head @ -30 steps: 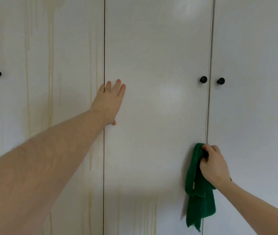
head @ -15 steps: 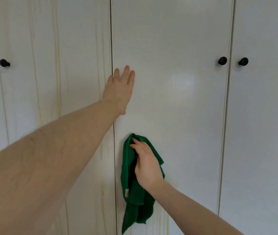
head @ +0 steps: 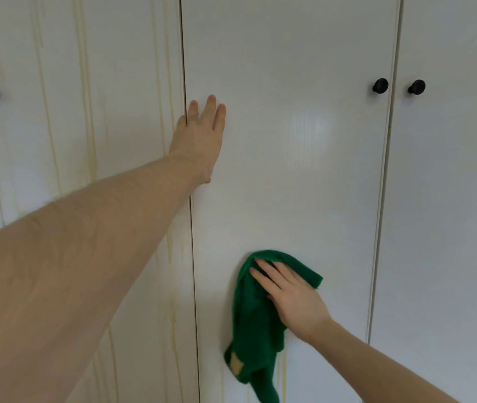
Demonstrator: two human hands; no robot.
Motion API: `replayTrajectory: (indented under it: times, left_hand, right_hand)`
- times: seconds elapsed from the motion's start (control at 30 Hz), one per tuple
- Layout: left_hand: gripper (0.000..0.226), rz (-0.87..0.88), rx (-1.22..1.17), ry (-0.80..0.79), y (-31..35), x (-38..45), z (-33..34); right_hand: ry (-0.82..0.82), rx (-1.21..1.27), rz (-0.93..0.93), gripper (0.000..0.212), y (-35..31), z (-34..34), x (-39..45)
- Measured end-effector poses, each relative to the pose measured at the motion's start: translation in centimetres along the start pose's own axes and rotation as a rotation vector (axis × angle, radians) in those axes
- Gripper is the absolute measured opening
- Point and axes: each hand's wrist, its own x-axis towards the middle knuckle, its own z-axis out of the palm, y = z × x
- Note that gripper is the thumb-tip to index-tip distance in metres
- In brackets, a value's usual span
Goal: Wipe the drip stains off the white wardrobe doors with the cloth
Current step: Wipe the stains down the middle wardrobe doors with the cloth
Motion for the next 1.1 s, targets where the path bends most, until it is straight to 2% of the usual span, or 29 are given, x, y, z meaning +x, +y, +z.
replayTrajectory:
  times: [0.3,0.4,0.53,0.63,0.73,0.9,0.97,1.1]
  left_hand:
    - [0.142,-0.015,0.007,-0.008,0.2,0.0,-0.1]
    - [0.143,-0.018,0.025,-0.008,0.3,-0.1,-0.2]
    - [0.142,-0.020,0.018,-0.013,0.3,-0.1,-0.3]
    - [0.142,-0.021,0.012,-0.020,0.4,-0.1,-0.3]
    - [0.140,-0.023,0.012,-0.010,0.4,0.0,-0.2]
    - [0.135,-0.025,0.007,0.002,0.6,0.0,-0.2]
    - [0.134,-0.021,-0.001,0.000,0.6,0.1,-0.1]
    - [0.133,-0.027,0.004,0.002,0.6,0.2,0.2]
  right_hand:
    - [-0.079,-0.210,0.233,0.101,10.2,-7.0,-6.4]
    - [-0.005,-0.174,0.326,0.101,11.5,-8.7,-6.4]
    - [0.166,-0.033,0.421,0.078,11.5,-9.9,-4.6]
    - [0.194,0.010,0.448,0.068,10.9,-10.0,-2.0]
    - [0.204,0.033,0.468,0.072,8.9,-9.2,0.9]
    - [0.270,0.187,0.633,0.077,3.3,-5.9,3.2]
    - [0.262,0.219,0.580,0.076,0.6,-4.3,3.6]
    - [0.175,0.242,0.335,0.073,-4.4,-2.1,4.9]
